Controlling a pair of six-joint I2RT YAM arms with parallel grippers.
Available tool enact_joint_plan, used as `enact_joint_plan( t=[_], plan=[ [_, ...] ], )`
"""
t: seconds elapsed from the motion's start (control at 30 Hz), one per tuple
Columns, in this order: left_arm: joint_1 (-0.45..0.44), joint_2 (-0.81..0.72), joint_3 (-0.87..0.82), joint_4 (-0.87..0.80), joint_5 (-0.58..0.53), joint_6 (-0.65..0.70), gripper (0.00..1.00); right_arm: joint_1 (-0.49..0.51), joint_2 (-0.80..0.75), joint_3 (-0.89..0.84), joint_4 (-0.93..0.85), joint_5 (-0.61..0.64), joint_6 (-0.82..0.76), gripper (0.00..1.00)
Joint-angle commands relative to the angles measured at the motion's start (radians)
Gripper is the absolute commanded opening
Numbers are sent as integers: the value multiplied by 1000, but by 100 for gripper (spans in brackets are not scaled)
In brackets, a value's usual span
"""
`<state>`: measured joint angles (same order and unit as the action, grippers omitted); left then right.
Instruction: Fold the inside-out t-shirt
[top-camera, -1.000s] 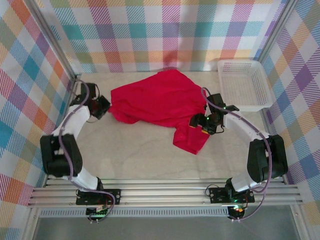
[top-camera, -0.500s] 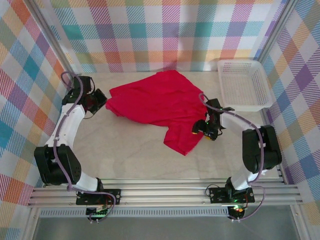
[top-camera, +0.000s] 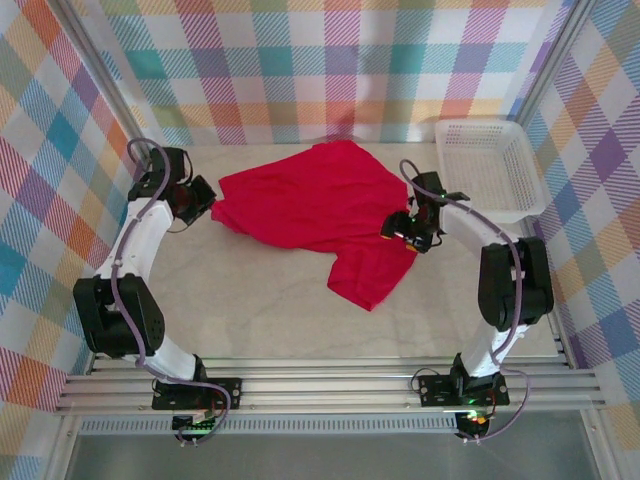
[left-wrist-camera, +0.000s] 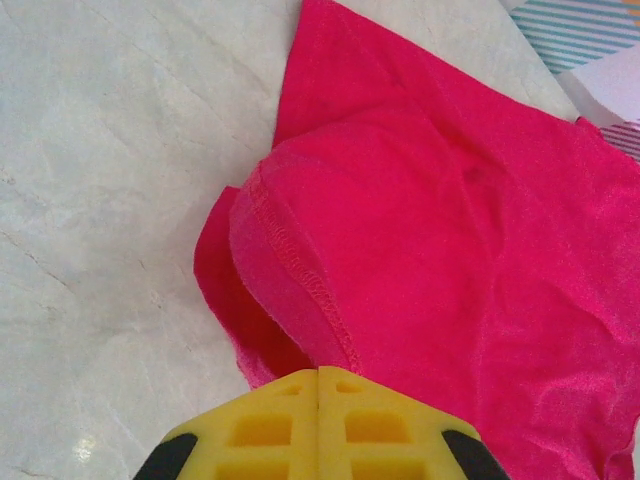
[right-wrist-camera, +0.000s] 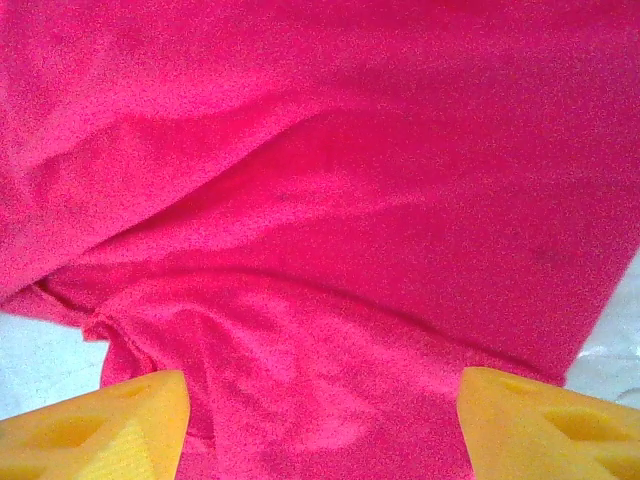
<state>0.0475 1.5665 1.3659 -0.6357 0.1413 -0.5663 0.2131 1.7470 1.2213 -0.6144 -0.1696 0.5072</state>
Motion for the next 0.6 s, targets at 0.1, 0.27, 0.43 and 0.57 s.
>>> enact_joint_plan(
  t=[0.1,0.27,0.43,0.57],
  plan=[
    [7,66,-44,39,39,9,0,-9,45,23,12,-73,1,70],
    [8,337,91,63,57,18,0,-2,67,32,12,-89,3,70],
    [8,534,279,-16,89,44,1,8,69,52,-4,-90,-6,70],
    [12,497,268,-24,88,51,33,12,77,56,-5,-100,-9,70]
  ],
)
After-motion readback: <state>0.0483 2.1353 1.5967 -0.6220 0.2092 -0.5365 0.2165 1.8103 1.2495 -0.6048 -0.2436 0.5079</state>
